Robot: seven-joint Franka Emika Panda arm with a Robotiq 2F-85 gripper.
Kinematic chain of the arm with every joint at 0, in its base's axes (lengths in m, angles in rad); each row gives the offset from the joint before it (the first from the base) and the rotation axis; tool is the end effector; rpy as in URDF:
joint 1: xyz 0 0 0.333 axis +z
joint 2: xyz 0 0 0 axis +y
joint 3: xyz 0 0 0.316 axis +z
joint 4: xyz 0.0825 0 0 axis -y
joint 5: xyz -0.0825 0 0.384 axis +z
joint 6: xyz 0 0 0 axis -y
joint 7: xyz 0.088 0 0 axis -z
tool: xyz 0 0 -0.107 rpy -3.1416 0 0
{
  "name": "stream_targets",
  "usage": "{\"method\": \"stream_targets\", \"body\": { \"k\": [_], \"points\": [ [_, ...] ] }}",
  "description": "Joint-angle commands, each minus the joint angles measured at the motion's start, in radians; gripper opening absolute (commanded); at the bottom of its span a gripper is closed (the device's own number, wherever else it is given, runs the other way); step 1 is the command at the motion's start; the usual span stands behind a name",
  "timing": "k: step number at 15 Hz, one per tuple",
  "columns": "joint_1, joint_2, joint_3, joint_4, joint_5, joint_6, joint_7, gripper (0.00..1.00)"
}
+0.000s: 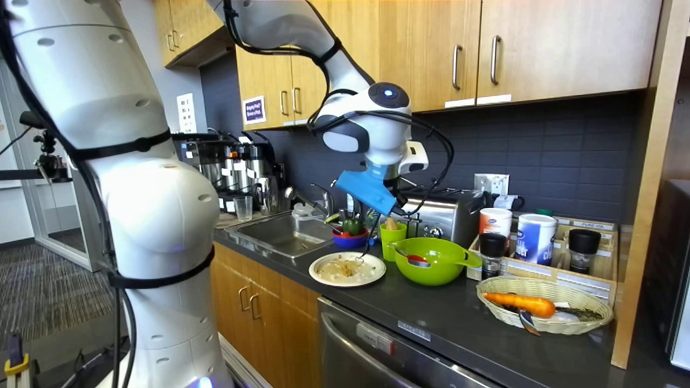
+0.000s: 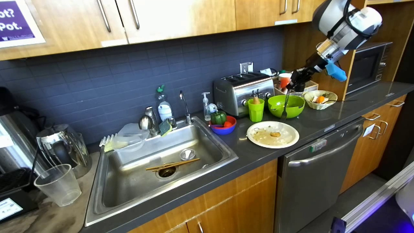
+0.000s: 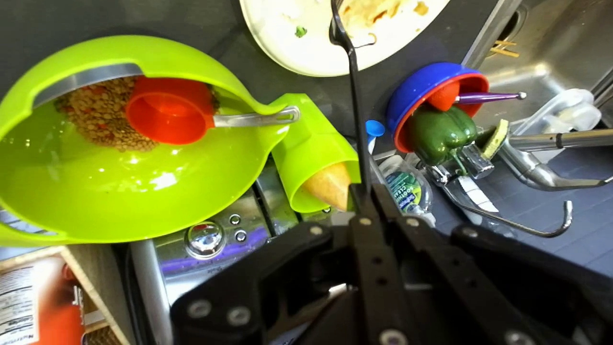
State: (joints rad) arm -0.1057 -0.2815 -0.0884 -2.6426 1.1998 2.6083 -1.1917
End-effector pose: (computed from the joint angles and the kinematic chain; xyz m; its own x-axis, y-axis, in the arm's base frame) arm 0.4106 -0.1000 0.3519 0.8202 -0.1316 0.5568 0.1227 -0.9100 -0.3960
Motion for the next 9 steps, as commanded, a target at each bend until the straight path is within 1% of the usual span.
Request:
{"method": "stream_targets", "body": {
  "k": [1, 4, 9],
  "points": [
    [0.024, -0.046, 0.050, -0.041, 0.036, 0.101, 0.020, 0.01],
    [0.057, -0.039, 0.096, -0.046, 0.090, 0.185, 0.035, 0.01],
    [0.100, -0.034, 0.154, -0.057, 0.169, 0.284, 0.037, 0.01]
  ]
}}
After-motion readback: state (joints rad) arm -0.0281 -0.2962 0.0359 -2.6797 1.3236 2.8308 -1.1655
